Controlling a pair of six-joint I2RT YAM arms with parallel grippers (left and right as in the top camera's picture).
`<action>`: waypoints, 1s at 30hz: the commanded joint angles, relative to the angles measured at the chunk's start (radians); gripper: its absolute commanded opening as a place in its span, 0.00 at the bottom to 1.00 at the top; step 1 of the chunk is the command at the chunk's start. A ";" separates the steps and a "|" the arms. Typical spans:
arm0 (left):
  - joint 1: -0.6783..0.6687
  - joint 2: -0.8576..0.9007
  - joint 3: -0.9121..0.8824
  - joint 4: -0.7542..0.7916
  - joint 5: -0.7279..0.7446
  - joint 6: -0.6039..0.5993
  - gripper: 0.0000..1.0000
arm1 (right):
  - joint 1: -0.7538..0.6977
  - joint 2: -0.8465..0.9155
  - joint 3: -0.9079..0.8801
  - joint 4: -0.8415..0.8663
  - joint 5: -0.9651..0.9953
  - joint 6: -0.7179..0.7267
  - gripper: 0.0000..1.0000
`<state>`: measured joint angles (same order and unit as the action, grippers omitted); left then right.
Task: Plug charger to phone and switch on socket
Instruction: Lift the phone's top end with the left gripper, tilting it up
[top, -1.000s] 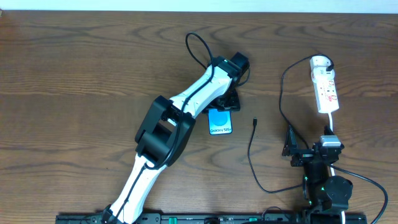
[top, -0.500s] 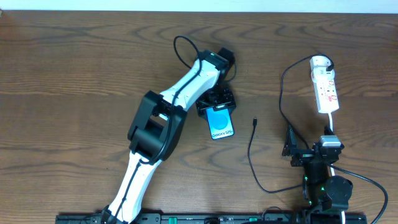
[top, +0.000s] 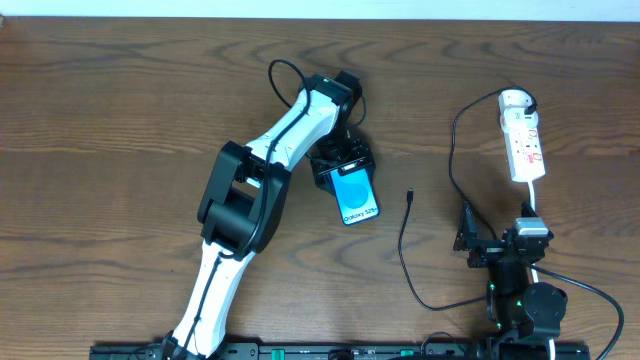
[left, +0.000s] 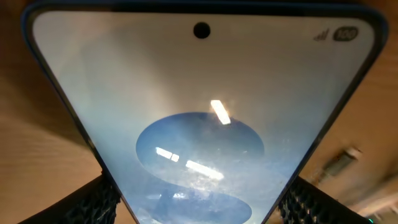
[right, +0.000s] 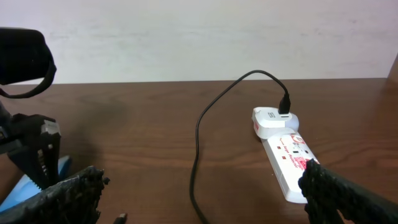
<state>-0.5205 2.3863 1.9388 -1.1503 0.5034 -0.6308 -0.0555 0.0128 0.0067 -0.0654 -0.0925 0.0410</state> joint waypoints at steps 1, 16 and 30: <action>-0.010 -0.043 -0.003 -0.004 -0.204 -0.002 0.77 | 0.005 -0.003 -0.001 -0.005 0.005 0.006 0.99; -0.101 -0.027 -0.038 0.085 -0.552 -0.037 0.78 | 0.005 -0.003 -0.001 -0.005 0.005 0.006 0.99; -0.103 -0.027 -0.065 0.065 -0.499 -0.036 0.92 | 0.005 -0.003 -0.001 -0.005 0.005 0.006 0.99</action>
<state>-0.6258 2.3539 1.9034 -1.0676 0.0132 -0.6582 -0.0555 0.0128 0.0067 -0.0654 -0.0925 0.0410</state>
